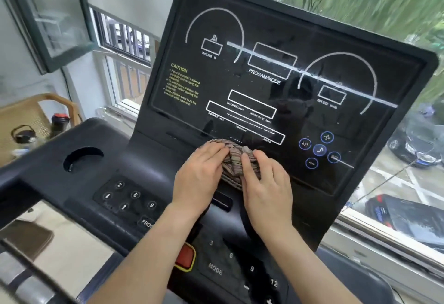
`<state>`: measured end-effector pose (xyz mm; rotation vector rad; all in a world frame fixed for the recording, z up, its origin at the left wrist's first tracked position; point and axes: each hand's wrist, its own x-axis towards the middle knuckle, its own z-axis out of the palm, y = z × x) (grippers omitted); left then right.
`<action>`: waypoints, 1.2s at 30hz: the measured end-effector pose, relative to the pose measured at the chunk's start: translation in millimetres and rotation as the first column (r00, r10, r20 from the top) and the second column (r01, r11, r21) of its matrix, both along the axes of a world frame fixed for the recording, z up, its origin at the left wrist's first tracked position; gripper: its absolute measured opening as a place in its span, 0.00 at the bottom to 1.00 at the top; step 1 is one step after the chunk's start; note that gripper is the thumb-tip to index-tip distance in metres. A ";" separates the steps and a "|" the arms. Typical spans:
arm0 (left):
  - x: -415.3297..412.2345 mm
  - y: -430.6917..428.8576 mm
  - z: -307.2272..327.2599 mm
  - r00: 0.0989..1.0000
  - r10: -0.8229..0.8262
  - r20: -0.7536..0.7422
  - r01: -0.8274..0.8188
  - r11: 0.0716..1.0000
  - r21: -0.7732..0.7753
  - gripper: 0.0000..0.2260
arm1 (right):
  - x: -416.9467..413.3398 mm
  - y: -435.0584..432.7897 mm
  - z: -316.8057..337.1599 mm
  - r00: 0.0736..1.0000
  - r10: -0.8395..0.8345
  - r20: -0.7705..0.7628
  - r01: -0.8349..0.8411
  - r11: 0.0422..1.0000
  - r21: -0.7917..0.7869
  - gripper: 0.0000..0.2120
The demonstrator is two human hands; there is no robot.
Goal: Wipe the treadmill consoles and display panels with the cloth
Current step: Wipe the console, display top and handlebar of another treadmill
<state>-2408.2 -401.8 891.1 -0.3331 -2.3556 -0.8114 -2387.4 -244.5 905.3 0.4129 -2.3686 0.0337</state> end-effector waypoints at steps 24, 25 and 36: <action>-134.8 -114.2 71.2 0.972 0.178 0.151 -0.185 0.982 0.036 0.30 | -162.3 -141.8 115.1 0.957 0.253 -0.144 -0.148 0.850 0.506 0.16; -144.8 -114.9 82.0 0.977 0.161 0.138 -0.170 0.984 0.056 0.29 | -165.5 -143.3 121.5 0.966 0.218 -0.136 -0.128 0.867 0.481 0.19; -49.1 -76.2 -24.3 0.951 0.227 0.208 -0.240 0.970 0.040 0.25 | -86.6 -109.3 33.4 0.950 0.197 0.241 -0.305 0.744 0.594 0.26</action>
